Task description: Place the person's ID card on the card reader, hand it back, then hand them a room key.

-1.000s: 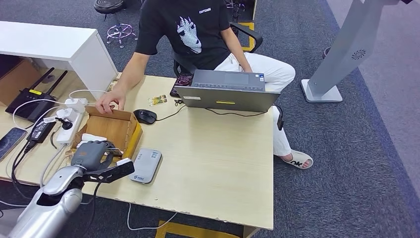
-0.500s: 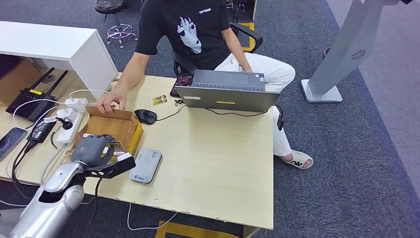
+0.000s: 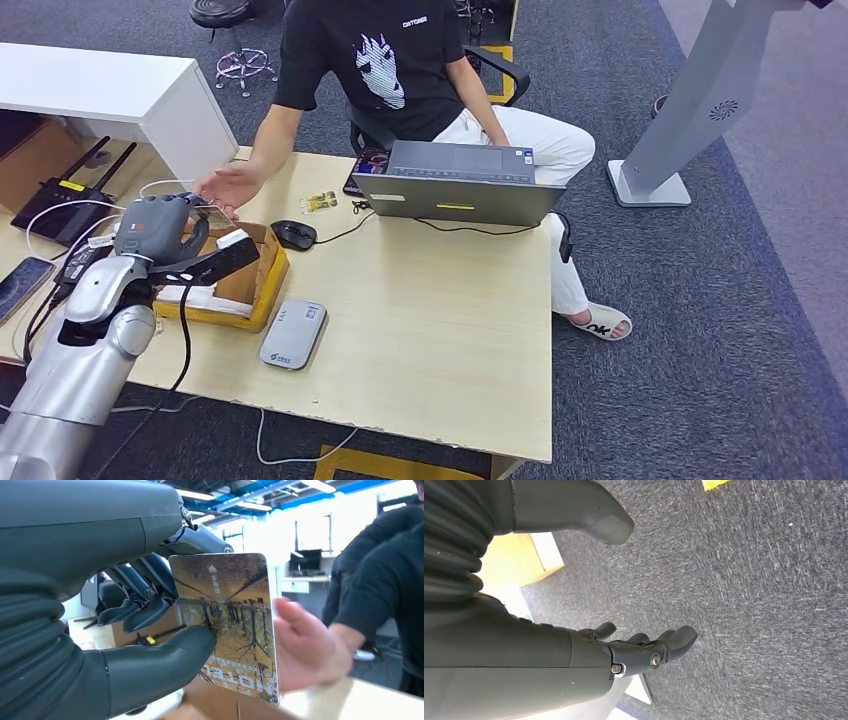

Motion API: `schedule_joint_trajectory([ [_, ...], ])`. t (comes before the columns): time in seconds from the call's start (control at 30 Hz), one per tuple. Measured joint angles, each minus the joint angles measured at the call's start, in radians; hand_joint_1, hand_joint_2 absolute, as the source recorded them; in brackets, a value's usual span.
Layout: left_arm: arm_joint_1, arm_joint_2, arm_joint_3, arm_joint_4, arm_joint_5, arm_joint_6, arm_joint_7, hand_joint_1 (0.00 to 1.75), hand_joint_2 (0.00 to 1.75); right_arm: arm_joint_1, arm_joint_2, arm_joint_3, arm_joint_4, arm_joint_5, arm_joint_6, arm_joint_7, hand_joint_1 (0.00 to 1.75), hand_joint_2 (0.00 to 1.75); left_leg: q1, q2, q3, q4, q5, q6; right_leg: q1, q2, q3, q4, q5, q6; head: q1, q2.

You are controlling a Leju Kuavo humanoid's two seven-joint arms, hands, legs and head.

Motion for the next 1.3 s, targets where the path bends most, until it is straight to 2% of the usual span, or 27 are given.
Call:
schedule_joint_trajectory([
  [0.27, -0.152, -0.063, 0.000, 0.048, 0.000, 0.002, 0.027, 1.75, 1.75, -0.002, -0.002, 0.017, 0.000, 0.023, 0.002, 0.013, 0.00, 1.75, 0.000, 0.000, 0.000, 0.000, 0.000, 0.001, 0.000, 0.000, 0.000, 0.000, 0.001, 0.000, 0.000, 0.000],
  [0.4, -0.201, -0.092, 0.000, 0.073, 0.000, 0.000, 0.032, 1.75, 1.75, -0.003, -0.002, 0.021, 0.000, 0.025, 0.002, 0.013, 0.00, 1.75, 0.000, 0.000, 0.000, 0.000, 0.001, 0.001, 0.000, 0.000, 0.000, 0.000, 0.001, -0.001, 0.000, 0.000],
  [0.83, -0.291, -0.218, -0.018, 0.104, 0.021, 0.037, 0.045, 1.75, 1.75, -0.006, -0.002, 0.030, 0.001, 0.041, 0.019, 0.026, 0.00, 1.75, 0.000, 0.001, 0.000, 0.001, 0.001, 0.001, 0.000, 0.001, -0.001, 0.000, 0.002, -0.001, 0.000, 0.000],
  [1.3, -0.352, -0.267, -0.019, 0.104, 0.076, 0.071, 0.054, 1.75, 1.75, -0.007, -0.002, 0.038, 0.004, 0.051, 0.032, 0.040, 0.00, 1.75, 0.000, 0.001, 0.000, 0.000, 0.001, 0.000, 0.000, 0.000, -0.001, 0.000, 0.002, -0.001, 0.000, 0.000],
])
